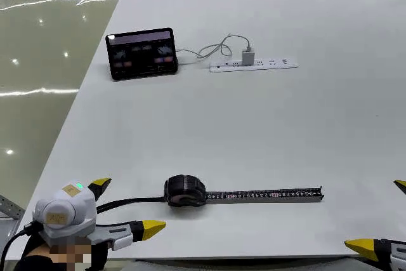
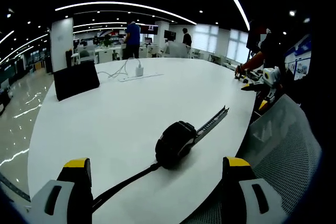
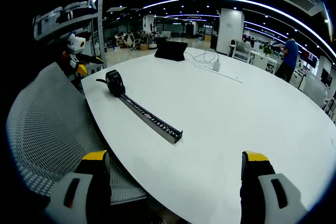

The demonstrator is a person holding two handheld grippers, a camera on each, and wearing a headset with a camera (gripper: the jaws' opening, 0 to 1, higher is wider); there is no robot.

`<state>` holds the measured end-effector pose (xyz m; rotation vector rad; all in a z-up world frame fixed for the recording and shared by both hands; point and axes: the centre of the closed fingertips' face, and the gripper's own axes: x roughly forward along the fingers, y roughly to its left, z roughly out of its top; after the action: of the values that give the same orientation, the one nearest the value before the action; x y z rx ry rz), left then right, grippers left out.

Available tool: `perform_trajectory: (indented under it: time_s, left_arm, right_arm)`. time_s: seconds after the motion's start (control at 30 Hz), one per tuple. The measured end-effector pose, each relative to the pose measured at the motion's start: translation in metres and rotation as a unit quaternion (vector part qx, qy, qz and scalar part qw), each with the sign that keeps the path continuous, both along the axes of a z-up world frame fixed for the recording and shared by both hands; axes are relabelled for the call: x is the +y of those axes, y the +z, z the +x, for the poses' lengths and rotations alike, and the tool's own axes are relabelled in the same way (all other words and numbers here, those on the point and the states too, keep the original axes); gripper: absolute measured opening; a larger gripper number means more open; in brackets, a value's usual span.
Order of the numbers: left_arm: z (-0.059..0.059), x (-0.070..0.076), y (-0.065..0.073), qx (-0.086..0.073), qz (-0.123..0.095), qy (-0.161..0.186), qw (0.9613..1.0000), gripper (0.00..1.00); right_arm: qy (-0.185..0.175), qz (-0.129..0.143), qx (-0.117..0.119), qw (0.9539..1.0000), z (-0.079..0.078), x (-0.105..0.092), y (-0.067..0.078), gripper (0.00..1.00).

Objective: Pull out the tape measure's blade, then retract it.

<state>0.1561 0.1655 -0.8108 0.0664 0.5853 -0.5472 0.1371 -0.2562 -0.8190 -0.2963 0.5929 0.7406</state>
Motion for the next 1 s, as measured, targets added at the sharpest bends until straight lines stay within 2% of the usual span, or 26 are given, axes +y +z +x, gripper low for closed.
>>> perform_trajectory:
  time_s: [0.2, 0.33, 0.63, 0.77, 0.8, 0.83, 0.93, 1.0]
  left_arm:
    - [0.007, -0.002, 0.003, -0.002, 0.003, -0.005, 1.0000, 1.00]
    - [0.009, -0.005, -0.002, 0.015, 0.010, -0.014, 0.9997, 1.00]
    - [0.008, -0.014, -0.005, 0.026, 0.010, -0.012, 0.9995, 1.00]
    - [0.011, -0.017, -0.013, 0.051, 0.026, -0.001, 0.9984, 0.99]
    - [0.012, -0.019, -0.014, 0.053, 0.026, 0.001, 0.9983, 0.99]
    - [0.014, -0.018, -0.017, 0.065, 0.031, 0.015, 0.9973, 0.98]
    - [0.022, -0.023, -0.018, 0.079, 0.029, 0.042, 0.9956, 0.98]
    - [0.028, -0.032, -0.019, 0.093, 0.016, 0.061, 0.9937, 0.97]
  right_arm:
    - [0.003, 0.002, -0.001, 1.0000, 0.001, 0.002, 0.001, 1.00]
    - [0.008, -0.006, 0.006, 0.9999, 0.002, 0.004, -0.004, 1.00]
    - [0.018, -0.006, 0.012, 0.9997, 0.000, 0.010, -0.006, 1.00]
    - [0.030, -0.012, 0.015, 0.9994, 0.000, 0.014, -0.008, 1.00]
    - [0.032, -0.013, 0.016, 0.9993, 0.000, 0.014, -0.009, 1.00]
    - [0.035, -0.016, 0.019, 0.9991, 0.001, 0.015, -0.012, 1.00]
    - [0.048, -0.026, 0.021, 0.9983, 0.002, 0.018, -0.016, 1.00]
    - [0.065, -0.036, 0.022, 0.9970, 0.003, 0.021, -0.020, 1.00]
